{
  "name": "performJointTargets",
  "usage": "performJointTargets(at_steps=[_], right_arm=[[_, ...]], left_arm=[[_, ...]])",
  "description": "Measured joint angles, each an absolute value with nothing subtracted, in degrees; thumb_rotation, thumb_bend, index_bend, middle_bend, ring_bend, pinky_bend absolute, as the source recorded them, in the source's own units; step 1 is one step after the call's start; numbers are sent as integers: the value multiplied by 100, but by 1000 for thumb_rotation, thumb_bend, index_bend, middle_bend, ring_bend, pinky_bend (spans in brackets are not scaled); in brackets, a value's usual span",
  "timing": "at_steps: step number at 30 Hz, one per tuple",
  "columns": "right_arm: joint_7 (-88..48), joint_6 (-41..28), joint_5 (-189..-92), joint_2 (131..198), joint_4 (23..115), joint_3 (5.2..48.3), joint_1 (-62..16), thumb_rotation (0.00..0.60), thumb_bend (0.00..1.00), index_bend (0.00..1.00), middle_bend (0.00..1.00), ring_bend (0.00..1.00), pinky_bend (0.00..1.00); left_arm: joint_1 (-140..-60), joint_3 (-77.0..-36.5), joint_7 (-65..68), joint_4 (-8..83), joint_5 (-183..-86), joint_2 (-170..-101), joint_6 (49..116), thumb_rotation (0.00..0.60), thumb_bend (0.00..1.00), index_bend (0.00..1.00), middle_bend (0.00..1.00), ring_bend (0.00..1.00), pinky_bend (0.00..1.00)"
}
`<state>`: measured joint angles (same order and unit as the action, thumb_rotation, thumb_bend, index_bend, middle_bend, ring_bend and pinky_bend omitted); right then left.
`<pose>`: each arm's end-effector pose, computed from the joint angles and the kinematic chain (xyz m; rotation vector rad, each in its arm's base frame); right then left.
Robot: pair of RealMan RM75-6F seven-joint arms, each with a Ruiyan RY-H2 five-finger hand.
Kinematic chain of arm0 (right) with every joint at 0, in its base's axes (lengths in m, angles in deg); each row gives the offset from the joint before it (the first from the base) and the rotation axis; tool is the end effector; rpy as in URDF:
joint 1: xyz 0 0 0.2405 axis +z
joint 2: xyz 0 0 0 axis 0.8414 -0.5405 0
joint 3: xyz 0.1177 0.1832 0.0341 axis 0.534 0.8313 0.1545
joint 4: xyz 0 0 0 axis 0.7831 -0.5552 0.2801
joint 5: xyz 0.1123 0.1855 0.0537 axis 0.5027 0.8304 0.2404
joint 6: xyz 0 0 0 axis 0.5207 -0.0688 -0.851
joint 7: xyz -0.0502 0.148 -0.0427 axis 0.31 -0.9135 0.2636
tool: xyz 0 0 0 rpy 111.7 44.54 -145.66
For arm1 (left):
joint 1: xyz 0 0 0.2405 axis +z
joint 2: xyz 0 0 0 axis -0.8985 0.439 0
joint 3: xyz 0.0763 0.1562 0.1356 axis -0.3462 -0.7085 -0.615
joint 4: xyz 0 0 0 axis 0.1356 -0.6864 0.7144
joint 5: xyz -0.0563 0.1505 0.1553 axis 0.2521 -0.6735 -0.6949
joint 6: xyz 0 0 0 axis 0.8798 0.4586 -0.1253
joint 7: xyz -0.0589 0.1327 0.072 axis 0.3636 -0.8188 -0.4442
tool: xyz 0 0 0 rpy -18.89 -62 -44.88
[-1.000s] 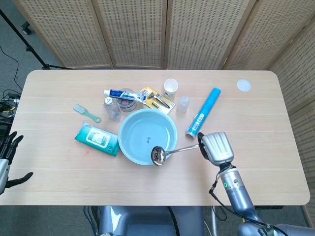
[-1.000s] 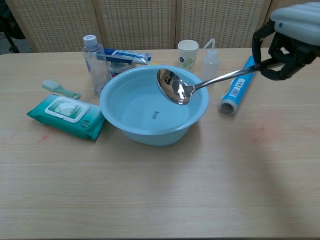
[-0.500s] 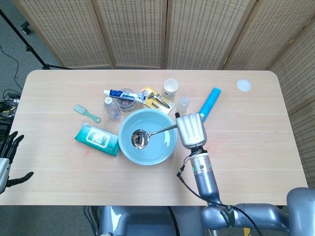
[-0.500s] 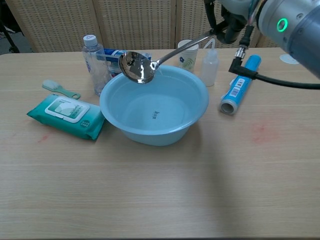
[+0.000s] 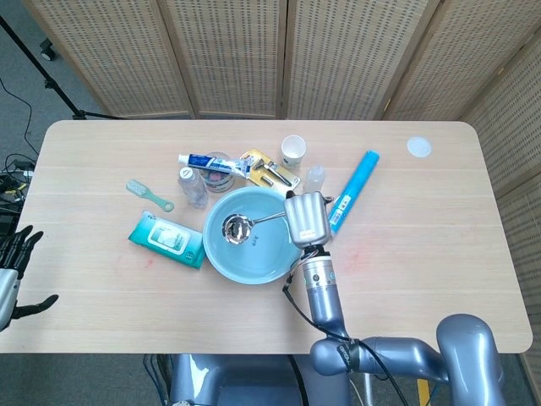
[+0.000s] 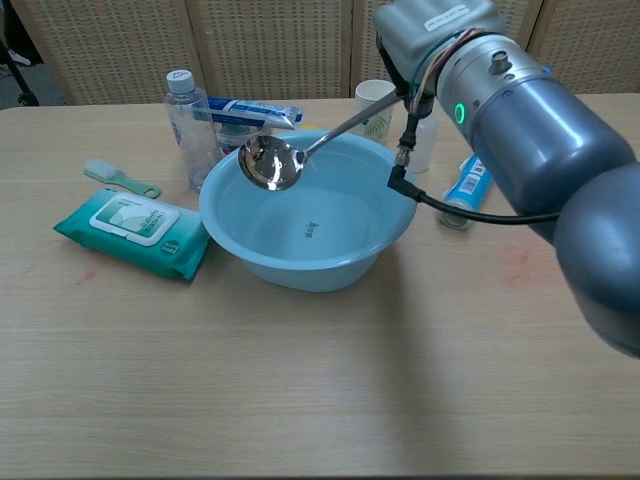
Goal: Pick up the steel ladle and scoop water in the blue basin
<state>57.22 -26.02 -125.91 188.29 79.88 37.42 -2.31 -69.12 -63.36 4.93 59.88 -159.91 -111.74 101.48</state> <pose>-0.0023 -0.3422 -0.0287 1.5622 -0.3767 0.6463 -0.2837 0.1938 0.1415 -1.4097 -0.9510 -0.9058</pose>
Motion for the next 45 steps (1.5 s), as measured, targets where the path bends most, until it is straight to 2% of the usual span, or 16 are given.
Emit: performJointTargets(at_steps=[10,27,34,45], right_arm=[[5662,-2512,-12854,19279,6755,3606,2,600,981,800,851,918,1000],[5646,-2241,-13116,19608,5617,3471,61,600,996,800,853,918,1000],[5644,-2158,-13352,19770,5098,3318,51,600,993,800,854,918,1000],[5713,-2065,-14014,19903,4521,2851,-32,600,998,800,855,918,1000]], left_arm=[[-6944,-6328,511,5969,-15927,-11179,10078,600,0,0,0,0,36],[-6967,-6310,546,5933,-15843,-11183,10021,600,0,0,0,0,36],[-6977,-6302,528,5919,-15811,-11196,9997,600,0,0,0,0,36],[-6983,-6315,510,5917,-15822,-11205,9992,600,0,0,0,0,36]])
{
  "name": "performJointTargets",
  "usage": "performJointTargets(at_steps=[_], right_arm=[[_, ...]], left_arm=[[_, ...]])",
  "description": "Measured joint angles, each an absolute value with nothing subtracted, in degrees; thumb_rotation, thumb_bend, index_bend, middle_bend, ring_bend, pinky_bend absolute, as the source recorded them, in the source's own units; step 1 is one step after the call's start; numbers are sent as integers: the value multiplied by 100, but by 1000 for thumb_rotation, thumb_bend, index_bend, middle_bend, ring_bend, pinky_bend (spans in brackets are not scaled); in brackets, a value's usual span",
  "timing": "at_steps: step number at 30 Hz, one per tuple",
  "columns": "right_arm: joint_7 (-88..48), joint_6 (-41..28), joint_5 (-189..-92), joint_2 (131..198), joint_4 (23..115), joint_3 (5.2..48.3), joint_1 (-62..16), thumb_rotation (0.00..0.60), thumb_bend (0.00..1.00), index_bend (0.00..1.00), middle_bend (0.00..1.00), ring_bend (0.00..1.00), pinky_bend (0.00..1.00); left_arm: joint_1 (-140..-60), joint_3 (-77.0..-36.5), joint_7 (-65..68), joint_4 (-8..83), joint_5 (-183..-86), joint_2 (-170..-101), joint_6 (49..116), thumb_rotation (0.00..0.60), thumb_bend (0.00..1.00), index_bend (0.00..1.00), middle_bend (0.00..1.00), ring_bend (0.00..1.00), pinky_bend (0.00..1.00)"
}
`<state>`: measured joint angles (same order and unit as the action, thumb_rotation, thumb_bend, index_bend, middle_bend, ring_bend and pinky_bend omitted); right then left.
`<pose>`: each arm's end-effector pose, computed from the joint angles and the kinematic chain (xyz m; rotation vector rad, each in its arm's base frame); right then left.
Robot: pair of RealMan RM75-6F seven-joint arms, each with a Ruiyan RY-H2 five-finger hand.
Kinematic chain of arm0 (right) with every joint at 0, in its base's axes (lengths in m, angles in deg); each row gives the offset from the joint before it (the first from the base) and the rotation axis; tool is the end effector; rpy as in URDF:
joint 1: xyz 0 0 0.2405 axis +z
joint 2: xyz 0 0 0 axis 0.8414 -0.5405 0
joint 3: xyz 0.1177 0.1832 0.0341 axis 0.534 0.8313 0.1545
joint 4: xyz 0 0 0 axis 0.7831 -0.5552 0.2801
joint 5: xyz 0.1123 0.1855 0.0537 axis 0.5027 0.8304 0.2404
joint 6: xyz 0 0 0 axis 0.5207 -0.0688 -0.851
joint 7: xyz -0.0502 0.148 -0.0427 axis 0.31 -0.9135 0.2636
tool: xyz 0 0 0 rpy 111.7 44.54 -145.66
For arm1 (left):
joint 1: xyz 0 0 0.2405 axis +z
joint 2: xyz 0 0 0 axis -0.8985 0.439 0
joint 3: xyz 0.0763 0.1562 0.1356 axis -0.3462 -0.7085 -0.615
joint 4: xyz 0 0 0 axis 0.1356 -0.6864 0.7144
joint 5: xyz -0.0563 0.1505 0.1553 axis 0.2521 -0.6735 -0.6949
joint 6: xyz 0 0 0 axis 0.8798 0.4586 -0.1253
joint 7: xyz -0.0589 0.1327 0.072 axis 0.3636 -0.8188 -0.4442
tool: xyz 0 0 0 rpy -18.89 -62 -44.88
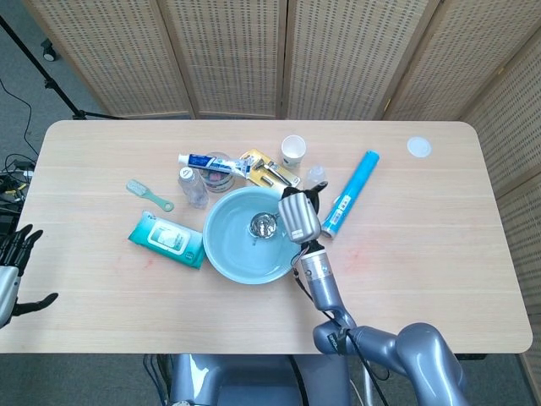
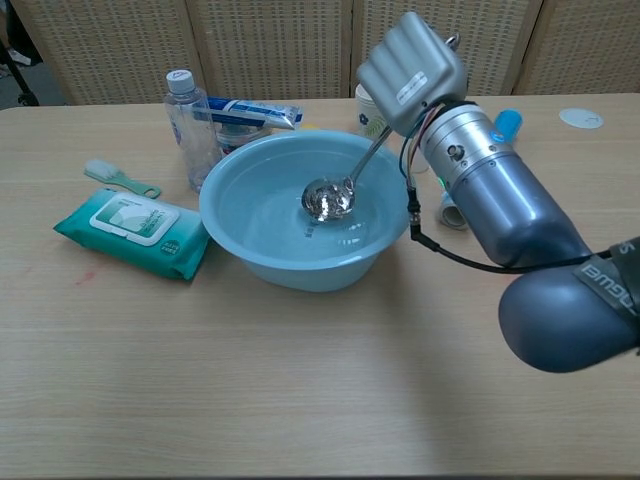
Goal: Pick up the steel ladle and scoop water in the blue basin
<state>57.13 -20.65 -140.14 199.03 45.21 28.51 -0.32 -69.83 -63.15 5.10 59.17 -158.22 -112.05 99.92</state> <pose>-0.0410 -0.3722 -0.0708 1.5325 0.1652 0.4397 -0.2892 0.1982 0.1399 -1.4027 -0.9695 -0.8832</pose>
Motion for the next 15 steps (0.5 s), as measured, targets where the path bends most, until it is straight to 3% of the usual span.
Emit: performJointTargets(at_steps=[15], right_arm=[[6073,-1938,-14146,19872,4930,2707,-449,600,998,800,857,919,1000]], left_arm=[[-6995,-6333,425,5912,-15830,-11240,9968,600,0,0,0,0,36]])
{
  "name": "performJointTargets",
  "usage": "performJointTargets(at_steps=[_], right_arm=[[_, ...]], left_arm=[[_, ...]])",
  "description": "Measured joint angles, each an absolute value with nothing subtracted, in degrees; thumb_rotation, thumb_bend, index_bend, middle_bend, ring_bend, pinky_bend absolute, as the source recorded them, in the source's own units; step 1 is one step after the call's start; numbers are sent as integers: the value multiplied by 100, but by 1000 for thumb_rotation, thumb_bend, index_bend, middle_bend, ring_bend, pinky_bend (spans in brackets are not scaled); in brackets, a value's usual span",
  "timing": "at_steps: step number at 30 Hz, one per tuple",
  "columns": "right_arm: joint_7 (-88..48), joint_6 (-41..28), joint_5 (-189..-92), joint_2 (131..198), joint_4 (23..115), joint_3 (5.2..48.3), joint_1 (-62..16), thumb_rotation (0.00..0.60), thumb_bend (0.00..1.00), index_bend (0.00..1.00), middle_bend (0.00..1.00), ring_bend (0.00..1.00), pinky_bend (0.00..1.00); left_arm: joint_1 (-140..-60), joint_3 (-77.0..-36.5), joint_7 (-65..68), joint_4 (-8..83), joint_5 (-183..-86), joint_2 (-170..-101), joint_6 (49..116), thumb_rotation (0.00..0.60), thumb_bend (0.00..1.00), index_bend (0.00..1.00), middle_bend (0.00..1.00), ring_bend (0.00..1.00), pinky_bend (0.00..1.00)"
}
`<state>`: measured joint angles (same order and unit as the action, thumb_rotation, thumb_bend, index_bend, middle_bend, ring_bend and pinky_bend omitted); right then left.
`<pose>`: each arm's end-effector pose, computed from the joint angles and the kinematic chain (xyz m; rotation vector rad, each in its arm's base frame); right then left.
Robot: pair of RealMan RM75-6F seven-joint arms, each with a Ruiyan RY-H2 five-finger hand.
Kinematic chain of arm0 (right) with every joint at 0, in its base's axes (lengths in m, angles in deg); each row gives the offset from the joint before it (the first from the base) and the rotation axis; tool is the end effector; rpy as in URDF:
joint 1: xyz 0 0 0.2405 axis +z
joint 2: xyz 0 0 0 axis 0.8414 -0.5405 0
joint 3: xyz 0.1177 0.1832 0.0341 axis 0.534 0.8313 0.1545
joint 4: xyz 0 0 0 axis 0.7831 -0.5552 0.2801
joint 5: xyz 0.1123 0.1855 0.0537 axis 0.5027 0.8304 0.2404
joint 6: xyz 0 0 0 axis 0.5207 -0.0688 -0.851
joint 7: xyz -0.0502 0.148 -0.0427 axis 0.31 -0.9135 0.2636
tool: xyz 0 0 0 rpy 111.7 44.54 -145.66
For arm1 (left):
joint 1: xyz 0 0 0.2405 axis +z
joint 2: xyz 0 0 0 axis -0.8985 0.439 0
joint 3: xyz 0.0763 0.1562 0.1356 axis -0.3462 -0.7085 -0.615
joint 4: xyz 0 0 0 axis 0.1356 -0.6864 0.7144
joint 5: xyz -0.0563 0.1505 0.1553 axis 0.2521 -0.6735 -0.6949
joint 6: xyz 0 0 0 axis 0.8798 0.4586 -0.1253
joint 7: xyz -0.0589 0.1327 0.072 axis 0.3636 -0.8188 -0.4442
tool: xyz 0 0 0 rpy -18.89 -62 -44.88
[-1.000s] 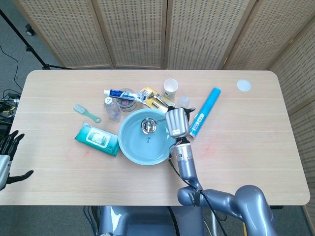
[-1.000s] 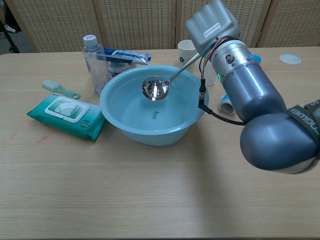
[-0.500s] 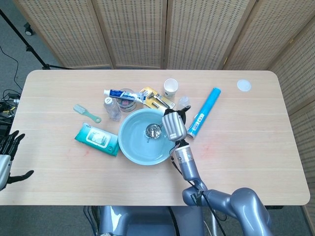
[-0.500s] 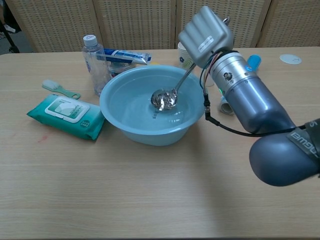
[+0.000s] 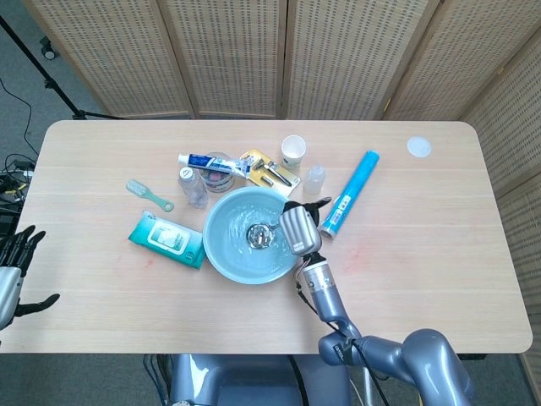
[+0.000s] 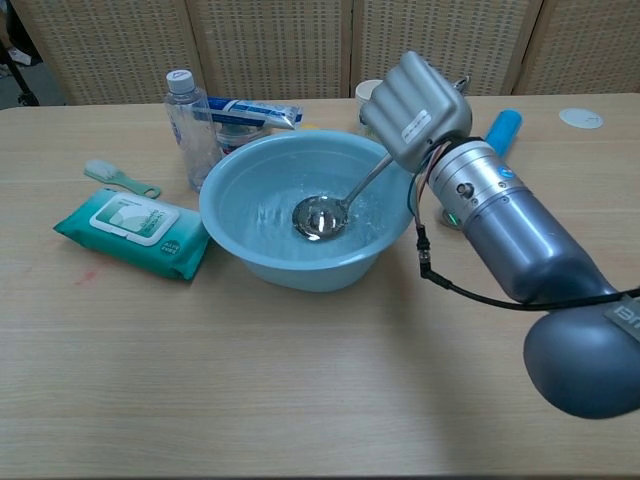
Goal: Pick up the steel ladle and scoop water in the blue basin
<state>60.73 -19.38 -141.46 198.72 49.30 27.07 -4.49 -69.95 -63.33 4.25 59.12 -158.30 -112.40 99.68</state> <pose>-0.0544 -0.3531 -0.0846 1.6024 0.1687 0.3888 -0.2887 0.1980 0.1370 -1.4131 -0.9658 -0.8731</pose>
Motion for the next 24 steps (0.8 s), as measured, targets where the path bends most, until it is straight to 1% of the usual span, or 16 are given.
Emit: performJointTargets(at_steps=[6,9,13,19,24], right_arm=[[6390,-1877,-13825,19666,5761,2904,-584,600,1000,802,857,920,1000],[6553,-1868,-13555,19511,6283,3082,-646,600,1000,802,858,920,1000],[6839,-1892,-12966,19302,6951,3391,-724,600,1000,802,858,920,1000],[7173,-2040,-12211,18927,7743,3764,-780,600,1000,802,858,920,1000],[7202,-2165,-11954,18626,8171,3908,-772,600,1000,802,858,920,1000]], left_arm=[[-6996,-6348,387,5922,-15847,-11251,9968,600,0,0,0,0,36],[-6997,-6358,372,5927,-15861,-11255,9965,600,0,0,0,0,36],[-6996,-6365,369,5935,-15873,-11256,9970,600,0,0,0,0,36],[-6991,-6374,355,5946,-15894,-11258,9986,600,0,0,0,0,36],[-6998,-6384,335,5949,-15907,-11267,9974,600,0,0,0,0,36]])
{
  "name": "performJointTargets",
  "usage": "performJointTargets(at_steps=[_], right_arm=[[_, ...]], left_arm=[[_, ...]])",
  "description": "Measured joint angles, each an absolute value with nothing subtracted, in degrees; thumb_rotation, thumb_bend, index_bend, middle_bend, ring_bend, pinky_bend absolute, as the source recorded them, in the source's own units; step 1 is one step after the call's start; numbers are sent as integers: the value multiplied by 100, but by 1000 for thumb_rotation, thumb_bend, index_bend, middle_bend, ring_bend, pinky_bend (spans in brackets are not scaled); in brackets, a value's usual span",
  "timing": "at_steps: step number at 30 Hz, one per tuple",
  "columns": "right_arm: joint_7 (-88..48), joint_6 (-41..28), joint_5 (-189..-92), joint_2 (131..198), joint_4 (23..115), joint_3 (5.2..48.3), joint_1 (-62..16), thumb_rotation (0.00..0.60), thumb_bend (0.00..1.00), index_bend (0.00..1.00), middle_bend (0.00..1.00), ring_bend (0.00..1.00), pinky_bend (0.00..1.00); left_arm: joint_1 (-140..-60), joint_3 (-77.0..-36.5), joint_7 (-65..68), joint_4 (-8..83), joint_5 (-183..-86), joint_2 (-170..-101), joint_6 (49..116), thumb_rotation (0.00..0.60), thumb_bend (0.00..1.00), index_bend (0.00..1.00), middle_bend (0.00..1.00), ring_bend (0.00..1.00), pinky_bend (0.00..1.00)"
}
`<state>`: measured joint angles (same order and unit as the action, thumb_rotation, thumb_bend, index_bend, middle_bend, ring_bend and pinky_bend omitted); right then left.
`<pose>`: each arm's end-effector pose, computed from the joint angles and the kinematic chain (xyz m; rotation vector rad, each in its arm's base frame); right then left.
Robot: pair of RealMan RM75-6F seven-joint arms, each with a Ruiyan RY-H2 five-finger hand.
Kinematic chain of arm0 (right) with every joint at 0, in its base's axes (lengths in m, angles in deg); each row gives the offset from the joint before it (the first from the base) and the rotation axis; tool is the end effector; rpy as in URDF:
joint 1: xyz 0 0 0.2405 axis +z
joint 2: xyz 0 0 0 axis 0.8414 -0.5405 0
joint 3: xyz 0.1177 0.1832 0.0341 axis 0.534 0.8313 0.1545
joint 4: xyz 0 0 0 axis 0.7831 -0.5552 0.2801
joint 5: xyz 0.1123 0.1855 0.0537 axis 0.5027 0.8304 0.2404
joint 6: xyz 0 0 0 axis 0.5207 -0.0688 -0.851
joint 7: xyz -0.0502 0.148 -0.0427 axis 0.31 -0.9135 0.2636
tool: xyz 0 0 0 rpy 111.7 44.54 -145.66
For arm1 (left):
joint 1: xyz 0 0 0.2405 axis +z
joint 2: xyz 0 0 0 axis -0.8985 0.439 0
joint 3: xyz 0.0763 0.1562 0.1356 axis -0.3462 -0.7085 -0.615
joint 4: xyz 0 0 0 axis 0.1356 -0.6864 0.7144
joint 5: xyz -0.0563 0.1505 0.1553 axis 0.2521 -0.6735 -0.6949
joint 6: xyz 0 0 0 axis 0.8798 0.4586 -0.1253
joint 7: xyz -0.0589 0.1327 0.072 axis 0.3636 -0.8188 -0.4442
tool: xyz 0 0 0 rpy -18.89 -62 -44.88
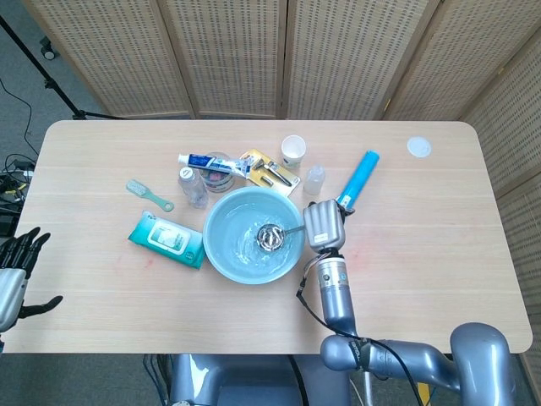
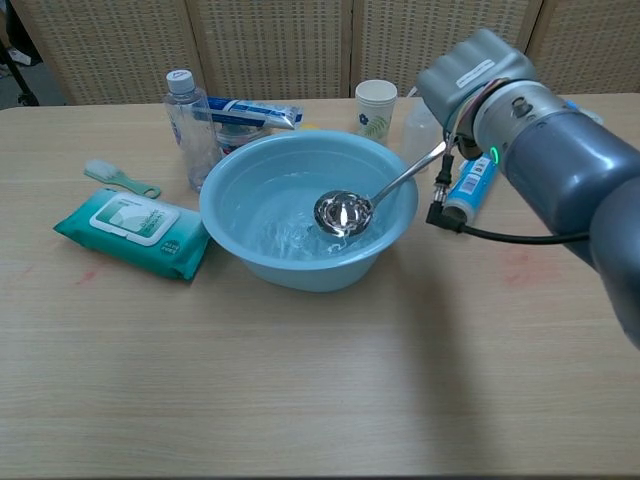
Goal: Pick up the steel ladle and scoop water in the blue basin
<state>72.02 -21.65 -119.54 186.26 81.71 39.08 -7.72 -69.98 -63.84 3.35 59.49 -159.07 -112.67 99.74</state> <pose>-0.0425 -0.3467 -0.0332 1.6348 -0.3378 0.3348 -0.2857 0.1958 0.1327 -1.4329 -0.9625 -0.8704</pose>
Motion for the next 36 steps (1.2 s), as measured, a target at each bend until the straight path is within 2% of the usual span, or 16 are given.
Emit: performJointTargets(at_steps=[19,36], right_arm=[[7226,-2778,-11408,18090,9321,4116,-490,600,1000,802,858,920,1000],[8004,-3530,-10364,18032,9758,4418,83,600,1000,808,858,920,1000]], left_arm=[[-7016,-6411,354,5931,-15953,-11273,9948,600,0,0,0,0,36],[-7032,-6426,368,5927,-15973,-11267,9928,600,0,0,0,0,35]])
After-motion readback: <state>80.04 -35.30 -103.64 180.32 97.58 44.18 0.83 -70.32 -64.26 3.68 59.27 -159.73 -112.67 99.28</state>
